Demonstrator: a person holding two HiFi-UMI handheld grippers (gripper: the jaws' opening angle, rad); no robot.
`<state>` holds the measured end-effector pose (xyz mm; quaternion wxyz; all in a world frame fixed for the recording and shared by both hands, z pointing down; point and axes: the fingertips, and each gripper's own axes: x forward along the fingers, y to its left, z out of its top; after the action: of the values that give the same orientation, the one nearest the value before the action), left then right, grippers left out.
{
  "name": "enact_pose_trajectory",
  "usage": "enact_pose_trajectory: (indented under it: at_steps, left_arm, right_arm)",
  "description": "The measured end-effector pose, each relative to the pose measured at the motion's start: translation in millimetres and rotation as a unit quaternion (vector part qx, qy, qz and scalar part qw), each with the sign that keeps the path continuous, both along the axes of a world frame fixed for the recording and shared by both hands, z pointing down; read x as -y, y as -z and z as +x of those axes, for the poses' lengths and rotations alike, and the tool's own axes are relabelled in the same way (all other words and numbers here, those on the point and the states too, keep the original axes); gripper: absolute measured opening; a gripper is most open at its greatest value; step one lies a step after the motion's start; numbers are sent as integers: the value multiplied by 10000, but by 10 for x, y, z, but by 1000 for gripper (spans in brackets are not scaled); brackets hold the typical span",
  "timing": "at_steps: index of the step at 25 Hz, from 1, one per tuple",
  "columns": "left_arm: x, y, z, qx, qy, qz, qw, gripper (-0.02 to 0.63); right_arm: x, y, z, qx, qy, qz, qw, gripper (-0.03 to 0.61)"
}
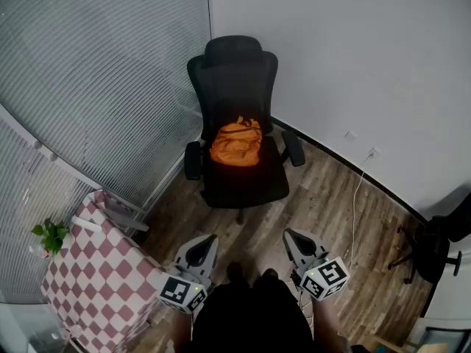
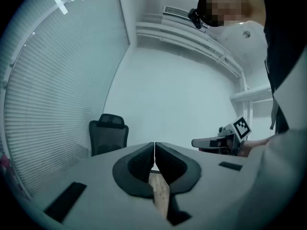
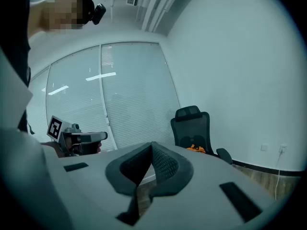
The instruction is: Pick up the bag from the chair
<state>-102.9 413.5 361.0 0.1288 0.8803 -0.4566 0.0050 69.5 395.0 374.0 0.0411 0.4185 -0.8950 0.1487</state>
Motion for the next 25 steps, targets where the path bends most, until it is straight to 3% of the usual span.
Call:
enact_pose_trajectory:
  at_steps: [11,17,25]
  left_arm:
    - [111,22,16,50,-94,103,9999,34]
    - [194,-28,-36,17,-119,-6,9999,34]
    - [502,-98,3,7,-113,-180,9998,34]
  right_arm:
    - [85,15,113,-56,-157,56,9998,20]
    - [194,57,78,219,-337,-6,9992,20]
    - [533,-91,148,192,-551,-247,9980,20]
